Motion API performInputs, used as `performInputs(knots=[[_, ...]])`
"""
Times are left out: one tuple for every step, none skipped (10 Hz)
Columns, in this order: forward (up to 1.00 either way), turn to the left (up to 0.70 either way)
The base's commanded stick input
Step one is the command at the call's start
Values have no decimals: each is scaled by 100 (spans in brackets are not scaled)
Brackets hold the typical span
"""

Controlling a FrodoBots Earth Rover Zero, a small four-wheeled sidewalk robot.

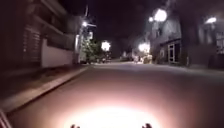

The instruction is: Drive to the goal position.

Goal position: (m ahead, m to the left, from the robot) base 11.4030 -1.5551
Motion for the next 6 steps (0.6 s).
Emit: performInputs(knots=[[85,0],[85,0],[85,0],[85,0],[85,0],[85,0]])
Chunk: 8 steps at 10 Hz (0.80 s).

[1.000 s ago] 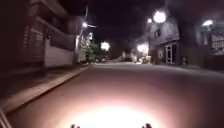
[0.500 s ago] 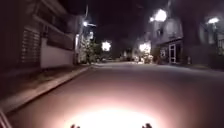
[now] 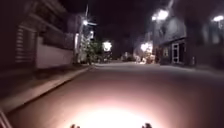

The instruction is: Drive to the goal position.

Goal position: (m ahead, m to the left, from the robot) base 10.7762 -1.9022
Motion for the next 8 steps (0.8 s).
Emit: performInputs(knots=[[85,0],[85,0],[85,0],[85,0],[85,0],[85,0],[85,0],[85,0]])
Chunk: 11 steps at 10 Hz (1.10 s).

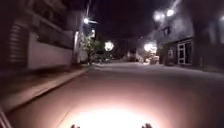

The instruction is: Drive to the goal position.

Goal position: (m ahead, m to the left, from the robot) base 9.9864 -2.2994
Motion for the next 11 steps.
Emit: performInputs(knots=[[85,0],[85,0],[85,0],[85,0],[85,0],[85,0],[85,0],[85,0],[85,0],[85,0],[85,0]])
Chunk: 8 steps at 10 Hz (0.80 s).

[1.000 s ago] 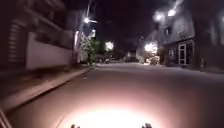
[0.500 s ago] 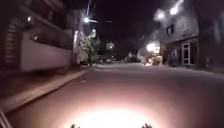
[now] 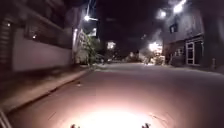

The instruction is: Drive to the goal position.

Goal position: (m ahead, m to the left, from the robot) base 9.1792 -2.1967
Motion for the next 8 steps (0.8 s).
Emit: performInputs(knots=[[85,0],[85,0],[85,-3],[85,-31],[85,-34],[85,-34],[85,-34],[85,-20]])
